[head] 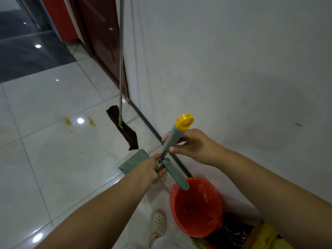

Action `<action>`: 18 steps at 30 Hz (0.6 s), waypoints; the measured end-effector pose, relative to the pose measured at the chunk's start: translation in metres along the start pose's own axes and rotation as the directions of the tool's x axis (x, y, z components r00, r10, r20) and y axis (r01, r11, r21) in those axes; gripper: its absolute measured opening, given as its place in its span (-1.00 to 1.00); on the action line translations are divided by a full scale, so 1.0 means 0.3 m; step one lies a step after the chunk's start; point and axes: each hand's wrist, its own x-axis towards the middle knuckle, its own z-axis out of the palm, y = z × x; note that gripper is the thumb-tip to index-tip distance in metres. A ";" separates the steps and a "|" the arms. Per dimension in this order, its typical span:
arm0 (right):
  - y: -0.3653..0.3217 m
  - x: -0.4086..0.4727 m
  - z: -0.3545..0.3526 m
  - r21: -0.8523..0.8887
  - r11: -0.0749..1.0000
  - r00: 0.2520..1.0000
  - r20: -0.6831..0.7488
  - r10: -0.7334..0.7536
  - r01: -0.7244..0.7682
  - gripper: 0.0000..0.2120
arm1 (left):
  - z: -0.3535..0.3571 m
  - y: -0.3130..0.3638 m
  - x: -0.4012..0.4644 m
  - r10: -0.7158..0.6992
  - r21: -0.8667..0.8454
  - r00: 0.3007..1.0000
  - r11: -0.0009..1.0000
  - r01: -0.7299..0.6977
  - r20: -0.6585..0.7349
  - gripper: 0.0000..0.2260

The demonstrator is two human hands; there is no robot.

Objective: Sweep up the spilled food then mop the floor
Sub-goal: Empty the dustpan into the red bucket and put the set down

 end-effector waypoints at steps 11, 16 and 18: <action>-0.042 -0.169 0.205 0.024 0.998 0.993 -0.098 0.064 -0.062 -0.78 | -0.172 -0.129 -0.050 -0.097 0.138 0.990 0.987 0.083 0.102 -0.77; -0.062 -0.355 0.417 0.132 0.988 0.967 -0.229 0.112 -0.083 -0.75 | -0.330 -0.252 -0.083 -0.154 0.367 0.975 0.926 0.088 0.157 -0.76; -0.070 -0.427 0.491 0.137 0.986 0.957 -0.261 0.127 -0.094 -0.73 | -0.383 -0.313 -0.110 -0.165 0.419 0.975 0.904 0.088 0.151 -0.76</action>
